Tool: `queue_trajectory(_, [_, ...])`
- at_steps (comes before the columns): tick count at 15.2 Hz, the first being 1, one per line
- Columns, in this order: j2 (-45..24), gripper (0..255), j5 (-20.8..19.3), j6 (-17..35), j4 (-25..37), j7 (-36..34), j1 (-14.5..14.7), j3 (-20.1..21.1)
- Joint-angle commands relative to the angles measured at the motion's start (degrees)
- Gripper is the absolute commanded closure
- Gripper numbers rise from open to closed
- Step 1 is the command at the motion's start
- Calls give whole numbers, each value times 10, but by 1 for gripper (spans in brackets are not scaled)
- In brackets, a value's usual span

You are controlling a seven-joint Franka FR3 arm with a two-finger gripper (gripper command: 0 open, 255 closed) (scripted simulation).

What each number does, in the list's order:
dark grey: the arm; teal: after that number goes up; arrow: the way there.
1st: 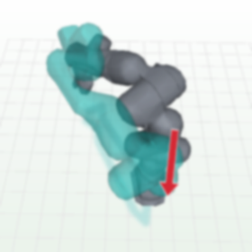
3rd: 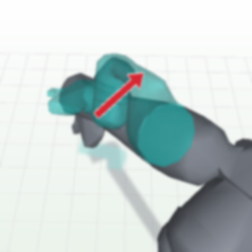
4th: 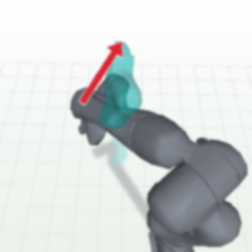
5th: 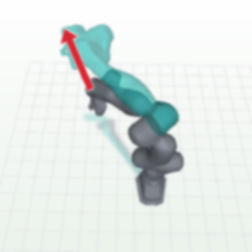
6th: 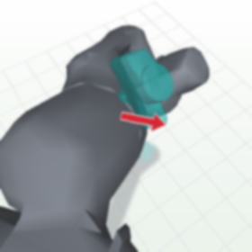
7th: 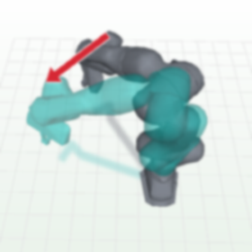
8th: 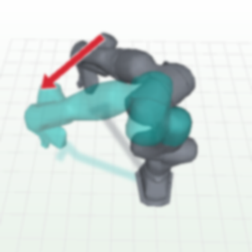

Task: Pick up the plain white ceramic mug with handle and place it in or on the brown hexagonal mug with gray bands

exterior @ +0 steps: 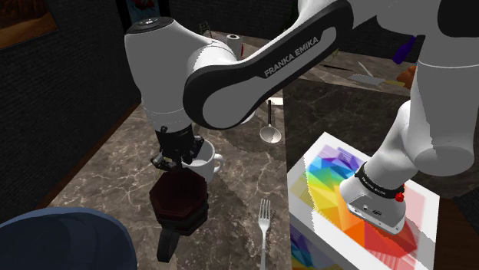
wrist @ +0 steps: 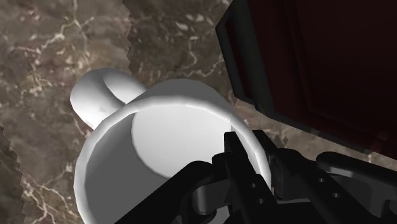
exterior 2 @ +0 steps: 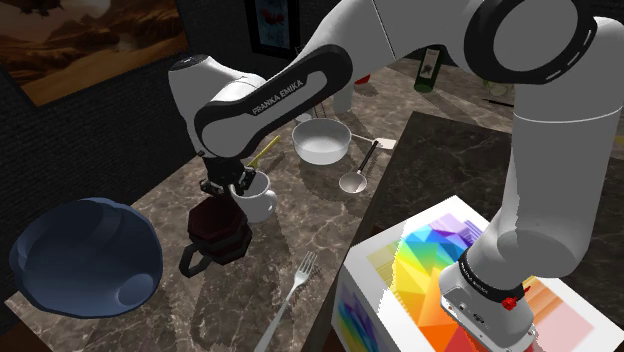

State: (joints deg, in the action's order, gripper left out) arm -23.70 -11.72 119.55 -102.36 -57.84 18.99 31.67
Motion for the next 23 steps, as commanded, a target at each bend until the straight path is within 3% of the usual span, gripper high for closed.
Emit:
queue_trajectory(1, [0,255,0,0,0,0,0,0])
queue_trajectory(4, [1,255,0,0,-1,-1,0,0])
queue_trajectory(23, [52,255,34,-126,81,18,-8,16])
